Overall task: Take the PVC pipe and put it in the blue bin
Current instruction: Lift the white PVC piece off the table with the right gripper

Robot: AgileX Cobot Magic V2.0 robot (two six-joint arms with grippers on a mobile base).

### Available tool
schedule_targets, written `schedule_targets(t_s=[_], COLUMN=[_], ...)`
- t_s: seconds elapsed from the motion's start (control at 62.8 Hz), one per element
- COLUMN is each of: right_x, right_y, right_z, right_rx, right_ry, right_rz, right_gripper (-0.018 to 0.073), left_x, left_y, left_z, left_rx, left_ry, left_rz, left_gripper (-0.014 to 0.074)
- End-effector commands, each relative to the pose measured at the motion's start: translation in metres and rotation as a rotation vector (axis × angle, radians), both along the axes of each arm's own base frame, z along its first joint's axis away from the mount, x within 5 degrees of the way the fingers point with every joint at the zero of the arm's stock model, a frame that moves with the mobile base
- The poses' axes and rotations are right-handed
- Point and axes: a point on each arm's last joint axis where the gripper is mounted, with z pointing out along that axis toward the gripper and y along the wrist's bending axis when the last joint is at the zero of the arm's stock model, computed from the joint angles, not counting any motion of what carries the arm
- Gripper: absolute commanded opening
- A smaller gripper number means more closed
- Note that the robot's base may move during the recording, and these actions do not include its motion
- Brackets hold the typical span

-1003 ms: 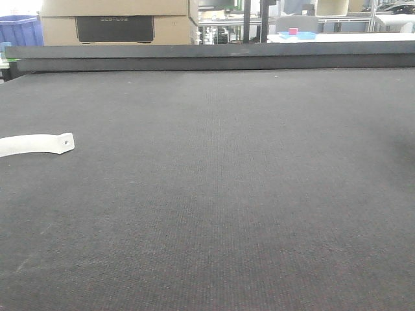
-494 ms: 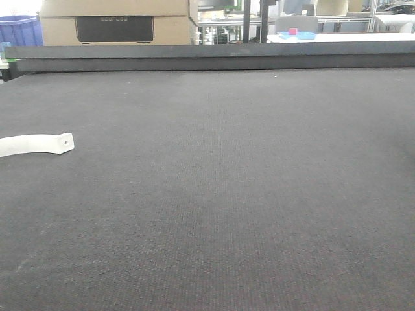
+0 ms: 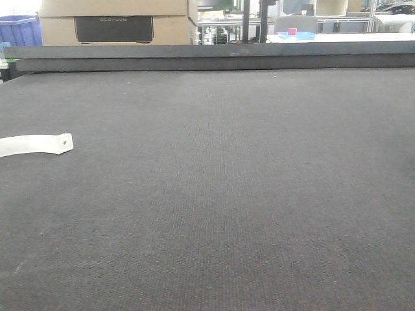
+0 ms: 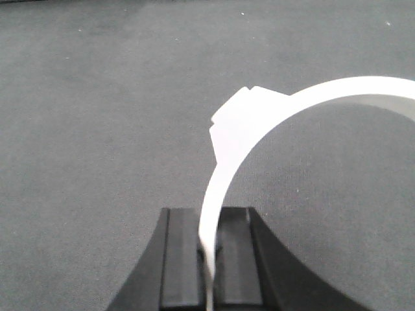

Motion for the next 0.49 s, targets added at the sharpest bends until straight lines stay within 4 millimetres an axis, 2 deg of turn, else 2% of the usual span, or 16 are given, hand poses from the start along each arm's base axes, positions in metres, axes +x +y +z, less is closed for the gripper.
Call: schedule_targets(t_s=[0.0,0.271,0.478], right_x=[-0.004,-0.027,-0.046], right_y=[0.001,0.003,0.005], right_z=[0.005,0.013,0.016], right_rx=[-0.013,-0.019,-0.025], right_ry=[-0.04,-0.123,-0.18], right_rz=[0.007,0.014,0.016], right_gripper=[-0.0168,-0.0168,-0.0168], left_x=[0.011,0.071,0.106], left_y=[0.001,0.001,0.0], left_z=[0.009,0.02,0.026], left_rx=[0.033,0.083,0.082], left_ry=[0.091,0.306,0.267], left_rz=[0.01,0.013,0.012], left_gripper=[-0.0111,-0.0111,-0.0111])
